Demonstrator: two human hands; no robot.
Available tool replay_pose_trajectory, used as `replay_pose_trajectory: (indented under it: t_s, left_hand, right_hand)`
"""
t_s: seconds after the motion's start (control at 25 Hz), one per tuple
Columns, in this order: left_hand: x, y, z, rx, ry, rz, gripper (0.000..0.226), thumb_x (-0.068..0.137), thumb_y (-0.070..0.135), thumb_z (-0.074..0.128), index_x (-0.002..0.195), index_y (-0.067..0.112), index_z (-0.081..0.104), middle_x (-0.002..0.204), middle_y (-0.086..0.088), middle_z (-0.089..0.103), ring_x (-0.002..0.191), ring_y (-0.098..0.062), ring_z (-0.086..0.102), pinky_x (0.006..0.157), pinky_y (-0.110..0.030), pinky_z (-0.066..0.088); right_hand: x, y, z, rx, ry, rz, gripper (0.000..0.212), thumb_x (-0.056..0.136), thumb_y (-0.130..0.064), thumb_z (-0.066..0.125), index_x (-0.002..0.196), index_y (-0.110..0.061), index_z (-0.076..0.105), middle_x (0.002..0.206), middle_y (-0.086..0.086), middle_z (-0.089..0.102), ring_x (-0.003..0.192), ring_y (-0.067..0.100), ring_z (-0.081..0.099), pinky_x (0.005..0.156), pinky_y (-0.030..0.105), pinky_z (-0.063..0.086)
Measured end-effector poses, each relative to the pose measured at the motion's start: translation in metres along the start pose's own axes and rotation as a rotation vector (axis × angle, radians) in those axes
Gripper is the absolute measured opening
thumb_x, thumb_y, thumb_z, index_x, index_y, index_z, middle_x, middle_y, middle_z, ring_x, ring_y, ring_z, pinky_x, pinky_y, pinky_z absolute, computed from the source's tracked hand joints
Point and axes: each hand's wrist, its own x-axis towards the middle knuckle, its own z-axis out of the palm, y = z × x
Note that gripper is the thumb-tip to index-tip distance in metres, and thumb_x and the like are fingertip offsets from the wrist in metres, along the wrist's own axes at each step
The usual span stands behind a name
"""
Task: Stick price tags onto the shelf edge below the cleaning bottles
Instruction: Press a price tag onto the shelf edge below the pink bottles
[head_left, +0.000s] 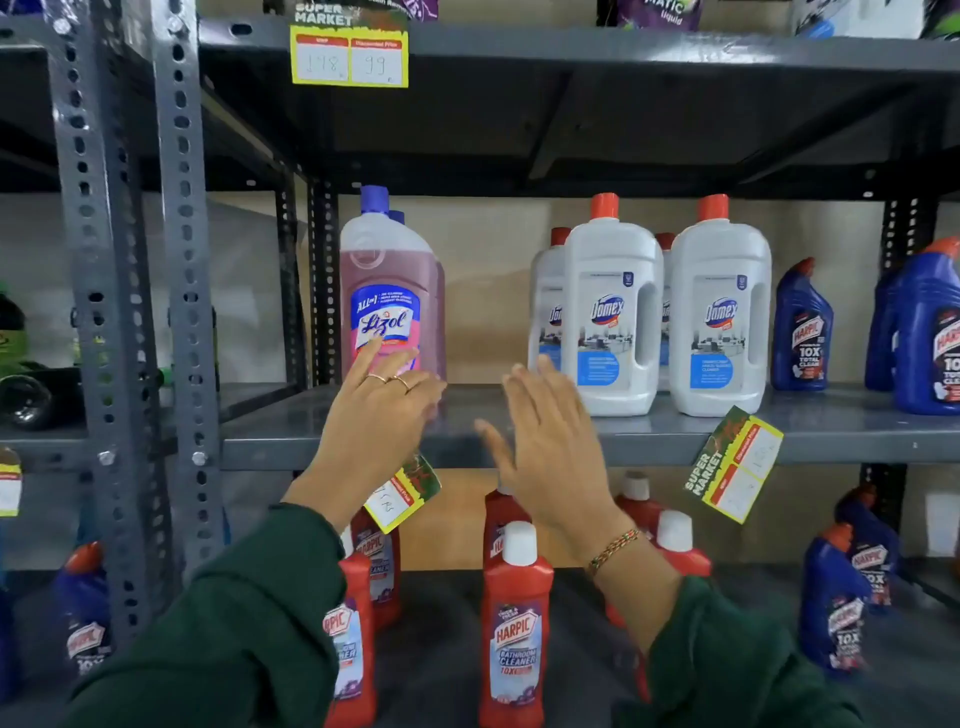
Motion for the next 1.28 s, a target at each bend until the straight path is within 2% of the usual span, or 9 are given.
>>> replay_pose_trajectory:
  t_s: [0.16, 0.36, 0.48, 0.6, 0.72, 0.8, 0.88, 1.12, 1.28]
  left_hand:
    - [-0.013, -0.015, 0.003, 0.044, -0.1, 0.069, 0.013, 0.067, 0.014, 0.079, 0.079, 0.014, 0.072, 0.076, -0.008, 0.074, 0.091, -0.032, 0.062, 0.1, -0.055, 0.031]
    - [-0.027, -0.026, -0.001, 0.003, -0.118, 0.121, 0.019, 0.06, 0.012, 0.083, 0.075, 0.01, 0.072, 0.073, -0.012, 0.073, 0.091, -0.034, 0.064, 0.099, -0.059, 0.028]
    - [-0.034, -0.028, 0.002, -0.056, -0.053, 0.105, 0.016, 0.062, 0.007, 0.081, 0.073, 0.013, 0.072, 0.071, -0.009, 0.072, 0.09, -0.03, 0.064, 0.103, -0.051, 0.026]
    - [-0.053, -0.028, 0.008, -0.205, 0.04, -0.022, 0.005, 0.074, 0.011, 0.068, 0.073, 0.014, 0.073, 0.072, -0.005, 0.074, 0.092, -0.028, 0.063, 0.103, -0.05, 0.025]
    - [-0.07, -0.027, 0.017, -0.396, 0.042, -0.221, 0.024, 0.083, 0.02, 0.05, 0.075, 0.012, 0.072, 0.089, -0.005, 0.074, 0.101, -0.029, 0.06, 0.101, -0.051, 0.027]
    - [-0.076, -0.026, 0.023, -0.494, 0.004, -0.327, 0.016, 0.084, 0.014, 0.058, 0.078, 0.01, 0.072, 0.113, -0.009, 0.067, 0.111, -0.032, 0.054, 0.103, -0.055, 0.028]
    - [-0.078, -0.025, 0.027, -0.541, -0.004, -0.419, 0.009, 0.08, 0.012, 0.068, 0.074, 0.007, 0.071, 0.122, -0.013, 0.061, 0.112, -0.031, 0.052, 0.105, -0.048, 0.025]
    - [-0.075, -0.024, 0.026, -0.572, -0.027, -0.533, 0.027, 0.074, 0.018, 0.075, 0.056, 0.005, 0.059, 0.109, -0.013, 0.068, 0.105, -0.027, 0.058, 0.103, -0.037, 0.024]
    - [-0.073, -0.022, 0.026, -0.585, 0.049, -0.544, 0.026, 0.078, 0.017, 0.071, 0.06, 0.003, 0.059, 0.097, -0.015, 0.071, 0.092, -0.029, 0.064, 0.1, -0.044, 0.032]
  right_hand:
    - [-0.022, -0.046, 0.04, 0.104, -0.112, -0.065, 0.049, 0.086, -0.042, 0.037, 0.104, -0.003, 0.061, 0.112, 0.017, 0.065, 0.117, 0.033, 0.051, 0.101, 0.049, 0.036]
    - [-0.026, -0.069, 0.063, 0.098, 0.028, 0.011, 0.034, 0.078, -0.026, 0.069, 0.097, 0.002, 0.064, 0.107, 0.02, 0.066, 0.109, 0.036, 0.057, 0.099, 0.053, 0.036]
    - [-0.025, -0.075, 0.067, 0.219, 0.116, 0.097, 0.022, 0.07, -0.012, 0.076, 0.086, -0.001, 0.066, 0.1, 0.018, 0.066, 0.104, 0.033, 0.056, 0.103, 0.047, 0.035]
    - [-0.024, -0.069, 0.066, 0.375, 0.148, 0.132, 0.012, 0.072, -0.013, 0.073, 0.077, -0.006, 0.065, 0.089, 0.012, 0.062, 0.093, 0.024, 0.052, 0.1, 0.042, 0.035]
    - [-0.023, -0.062, 0.064, 0.373, 0.077, 0.092, 0.026, 0.081, -0.032, 0.058, 0.076, -0.008, 0.065, 0.086, 0.009, 0.062, 0.09, 0.022, 0.055, 0.096, 0.041, 0.039]
    - [-0.021, -0.057, 0.061, 0.341, 0.044, 0.068, 0.03, 0.081, -0.033, 0.058, 0.072, -0.005, 0.067, 0.085, 0.01, 0.063, 0.09, 0.025, 0.057, 0.089, 0.043, 0.045]
    - [-0.02, -0.057, 0.06, 0.317, 0.012, 0.077, 0.022, 0.076, -0.024, 0.068, 0.068, -0.004, 0.068, 0.086, 0.011, 0.062, 0.088, 0.026, 0.057, 0.082, 0.041, 0.046]
    - [-0.014, -0.06, 0.057, 0.269, -0.034, 0.12, 0.018, 0.069, -0.015, 0.078, 0.063, -0.002, 0.067, 0.081, 0.01, 0.059, 0.082, 0.025, 0.054, 0.072, 0.03, 0.041]
    - [-0.008, -0.064, 0.056, 0.325, 0.022, 0.192, 0.016, 0.074, -0.016, 0.074, 0.068, -0.003, 0.068, 0.077, 0.01, 0.059, 0.075, 0.023, 0.053, 0.067, 0.031, 0.042]
